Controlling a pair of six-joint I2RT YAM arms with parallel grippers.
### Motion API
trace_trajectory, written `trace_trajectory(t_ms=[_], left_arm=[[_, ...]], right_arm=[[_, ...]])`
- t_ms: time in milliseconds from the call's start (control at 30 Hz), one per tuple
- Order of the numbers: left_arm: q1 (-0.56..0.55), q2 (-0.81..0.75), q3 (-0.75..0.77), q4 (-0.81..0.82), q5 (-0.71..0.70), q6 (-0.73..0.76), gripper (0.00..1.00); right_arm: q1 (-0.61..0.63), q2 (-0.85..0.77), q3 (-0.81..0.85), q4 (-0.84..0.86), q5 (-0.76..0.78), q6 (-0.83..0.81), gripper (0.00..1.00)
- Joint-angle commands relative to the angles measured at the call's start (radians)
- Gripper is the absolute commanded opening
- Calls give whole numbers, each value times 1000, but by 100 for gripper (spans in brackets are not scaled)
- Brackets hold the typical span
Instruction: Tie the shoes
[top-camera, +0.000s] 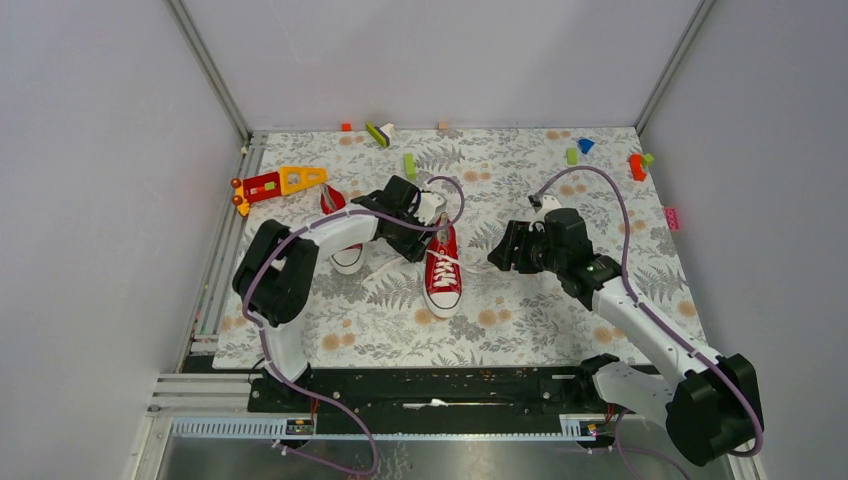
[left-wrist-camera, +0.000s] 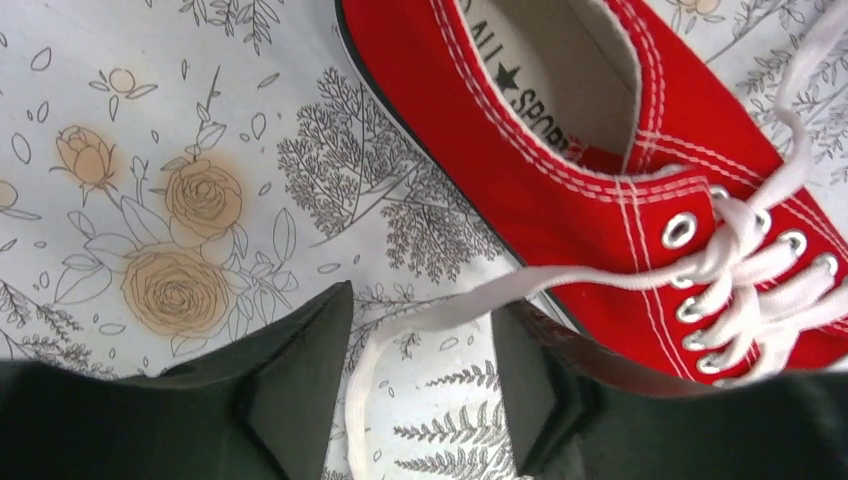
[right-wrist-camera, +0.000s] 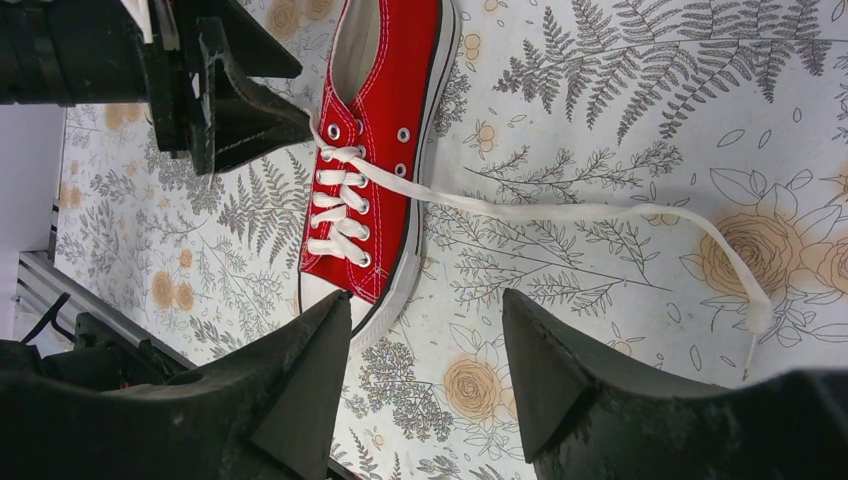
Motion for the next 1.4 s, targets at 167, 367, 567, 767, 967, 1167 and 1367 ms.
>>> trace_trajectory(t_ms=[167, 367, 567, 767, 967, 1167, 1367], left_arm=[[10, 21, 70, -25, 15, -19, 0], [19, -152, -84, 168, -6, -129, 0], [21, -301, -230, 361, -14, -291, 0], [21, -354, -345, 567, 94, -396, 0], [21, -341, -344, 589, 130, -421, 0], [22, -333, -380, 682, 171, -454, 0], [32, -319, -391, 727, 196, -481, 0]], right_arm=[[5, 10, -6, 38, -11, 23, 60], [9, 79, 42, 44, -73, 9, 59], [24, 174, 109, 122, -172, 0, 57], [101, 295, 170, 278, -249, 14, 56], [126, 401, 198, 469, -318, 10, 55], [133, 486, 246, 493, -289, -42, 54], [135, 549, 257, 547, -285, -31, 51]])
